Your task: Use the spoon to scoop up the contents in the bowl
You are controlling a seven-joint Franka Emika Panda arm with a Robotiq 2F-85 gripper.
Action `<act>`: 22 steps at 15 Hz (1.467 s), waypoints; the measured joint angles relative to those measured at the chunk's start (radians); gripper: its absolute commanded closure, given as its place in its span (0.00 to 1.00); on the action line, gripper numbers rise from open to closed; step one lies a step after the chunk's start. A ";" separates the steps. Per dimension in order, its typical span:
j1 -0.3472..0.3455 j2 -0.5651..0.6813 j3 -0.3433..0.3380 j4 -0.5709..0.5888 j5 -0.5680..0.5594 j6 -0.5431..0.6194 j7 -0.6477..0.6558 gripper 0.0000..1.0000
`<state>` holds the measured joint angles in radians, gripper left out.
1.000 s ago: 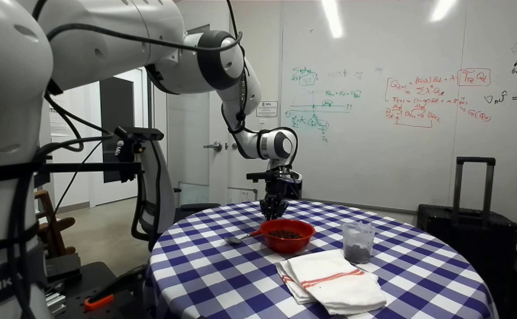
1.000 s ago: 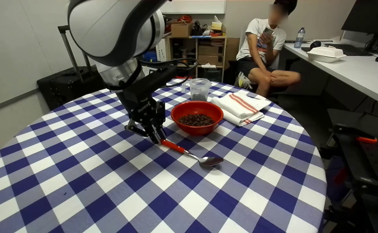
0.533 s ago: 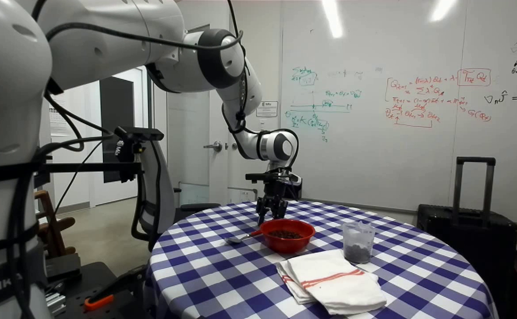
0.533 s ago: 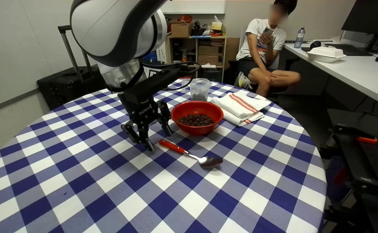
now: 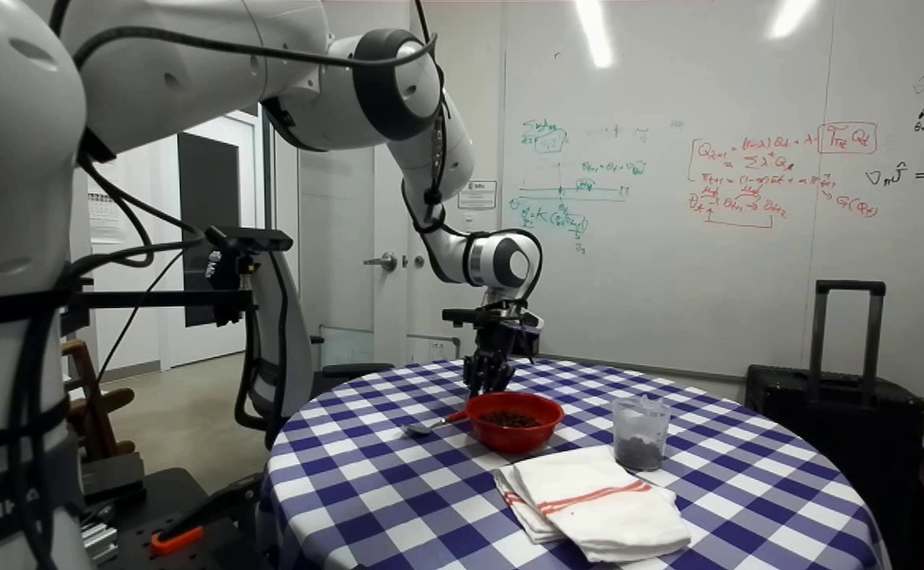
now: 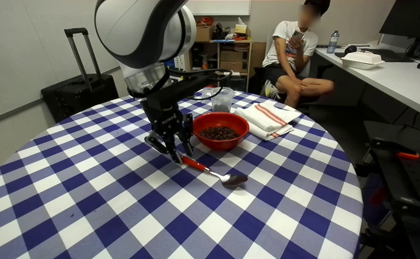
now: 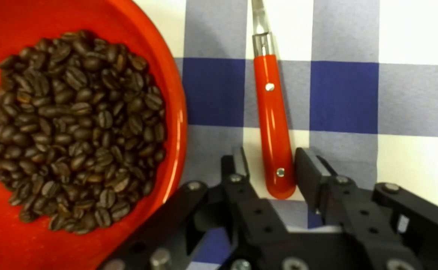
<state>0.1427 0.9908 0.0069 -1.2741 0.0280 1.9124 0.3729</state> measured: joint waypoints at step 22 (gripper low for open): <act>0.097 -0.427 -0.078 -0.343 -0.244 0.362 0.059 0.95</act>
<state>0.2393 0.5636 -0.0712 -1.6173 -0.2157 2.2747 0.4324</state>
